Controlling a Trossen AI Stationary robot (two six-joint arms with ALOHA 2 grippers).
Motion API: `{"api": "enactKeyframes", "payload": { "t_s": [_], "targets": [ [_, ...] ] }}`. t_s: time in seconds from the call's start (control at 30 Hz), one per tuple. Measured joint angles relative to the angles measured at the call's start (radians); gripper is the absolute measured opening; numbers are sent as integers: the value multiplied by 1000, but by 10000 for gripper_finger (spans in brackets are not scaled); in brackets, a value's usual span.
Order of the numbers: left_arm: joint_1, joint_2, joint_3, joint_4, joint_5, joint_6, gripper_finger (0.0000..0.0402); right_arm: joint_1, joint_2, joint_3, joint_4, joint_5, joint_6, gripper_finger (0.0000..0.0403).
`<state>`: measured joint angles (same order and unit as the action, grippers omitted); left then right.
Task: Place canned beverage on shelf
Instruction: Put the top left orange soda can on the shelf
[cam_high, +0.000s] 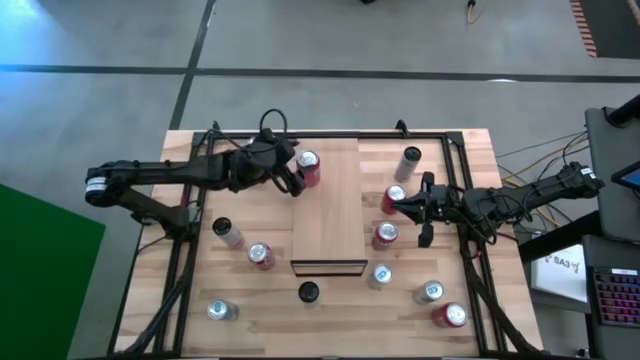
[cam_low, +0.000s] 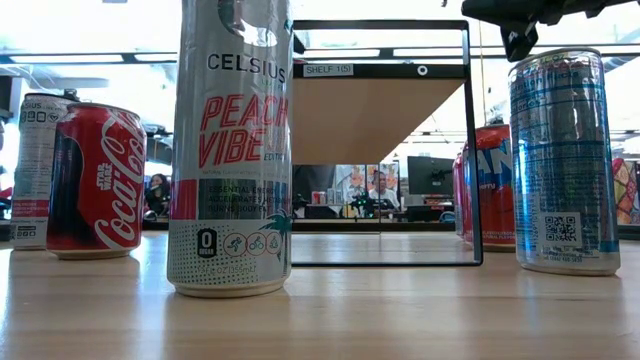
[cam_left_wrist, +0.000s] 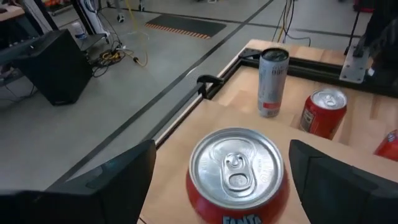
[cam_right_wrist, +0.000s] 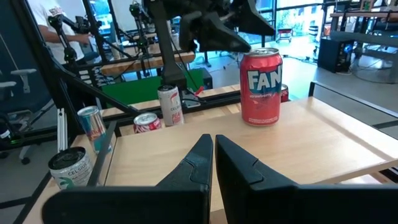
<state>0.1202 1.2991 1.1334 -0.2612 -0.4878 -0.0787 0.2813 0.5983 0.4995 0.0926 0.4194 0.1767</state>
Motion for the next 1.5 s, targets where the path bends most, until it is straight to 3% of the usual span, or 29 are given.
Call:
{"api": "enactKeyframes", "payload": {
  "t_s": [0.27, 0.6, 0.77, 0.93, 1.13, 1.4, 1.5],
  "targets": [
    [-103, -64, -2, -8, 0, 6, 313, 0, 24, 40, 2, -5, 35, 11],
    [-248, -80, -40, -13, -3, 14, 309, 0, 159, 137, -7, -8, 61, 11],
    [-287, -91, -73, -50, -75, 6, 309, 0, 204, 207, -53, -8, 99, 11],
    [-323, -93, -79, -98, -79, -25, 302, 0, 230, 255, -103, -8, 151, 11],
    [-340, -90, -117, -95, -76, -46, 221, 0, 228, 262, -124, -8, 165, 11],
    [-321, -58, -174, 5, -97, -57, 27, 0, 227, 262, -125, -8, 127, 11],
    [-305, -31, -179, 58, -151, -31, 12, 0, 228, 262, -139, 0, 120, 11]
  ]
}}
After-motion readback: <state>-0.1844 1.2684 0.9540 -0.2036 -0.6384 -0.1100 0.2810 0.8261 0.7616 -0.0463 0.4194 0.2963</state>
